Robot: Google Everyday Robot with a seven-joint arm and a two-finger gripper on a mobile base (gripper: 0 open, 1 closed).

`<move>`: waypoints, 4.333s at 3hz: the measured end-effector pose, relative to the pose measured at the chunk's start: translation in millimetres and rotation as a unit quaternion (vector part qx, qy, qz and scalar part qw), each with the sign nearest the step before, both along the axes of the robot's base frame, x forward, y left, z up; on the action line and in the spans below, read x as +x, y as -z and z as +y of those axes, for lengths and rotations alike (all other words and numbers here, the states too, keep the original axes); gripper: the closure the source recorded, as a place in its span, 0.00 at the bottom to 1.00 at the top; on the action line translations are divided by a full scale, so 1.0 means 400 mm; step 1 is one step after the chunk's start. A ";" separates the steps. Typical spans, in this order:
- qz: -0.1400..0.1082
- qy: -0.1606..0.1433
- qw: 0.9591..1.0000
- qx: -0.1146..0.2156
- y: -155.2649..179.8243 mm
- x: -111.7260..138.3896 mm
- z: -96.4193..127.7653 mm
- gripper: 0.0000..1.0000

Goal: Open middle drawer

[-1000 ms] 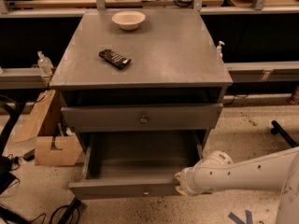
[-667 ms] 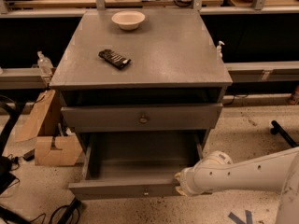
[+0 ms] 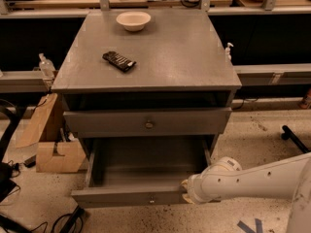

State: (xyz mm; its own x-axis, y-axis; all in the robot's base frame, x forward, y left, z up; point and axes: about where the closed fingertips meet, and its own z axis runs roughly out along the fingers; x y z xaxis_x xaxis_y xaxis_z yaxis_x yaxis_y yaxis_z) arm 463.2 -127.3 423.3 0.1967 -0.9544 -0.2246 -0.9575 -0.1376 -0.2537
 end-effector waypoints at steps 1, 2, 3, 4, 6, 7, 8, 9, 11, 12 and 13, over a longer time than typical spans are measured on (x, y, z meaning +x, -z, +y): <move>0.000 0.000 1.000 0.000 0.000 0.000 0.000 0.34; 0.000 0.000 1.000 0.000 0.000 0.000 0.000 0.12; 0.001 0.000 1.000 0.000 0.001 -0.001 0.001 0.00; 0.001 0.000 1.000 0.000 0.001 -0.001 0.001 0.00; 0.005 -0.001 1.000 0.000 0.008 -0.006 0.003 0.41; 0.030 0.001 0.999 -0.010 0.031 -0.036 0.001 0.72; 0.030 0.001 0.999 -0.010 0.031 -0.036 0.001 0.97; 0.030 0.001 0.999 -0.010 0.030 -0.036 0.001 1.00; 0.030 0.001 0.999 -0.010 0.029 -0.036 0.001 1.00; 0.030 0.001 0.999 -0.010 0.029 -0.036 0.001 1.00; 0.030 0.001 0.999 -0.010 0.029 -0.036 0.001 1.00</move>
Offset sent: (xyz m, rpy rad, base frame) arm 0.0000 0.0000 0.0000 0.0000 0.0000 0.0000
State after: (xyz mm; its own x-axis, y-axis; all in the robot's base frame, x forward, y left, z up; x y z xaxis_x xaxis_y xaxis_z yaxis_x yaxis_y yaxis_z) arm 448.7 -127.0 411.7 0.1808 -0.9593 -0.2171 -0.9714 -0.1395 -0.1923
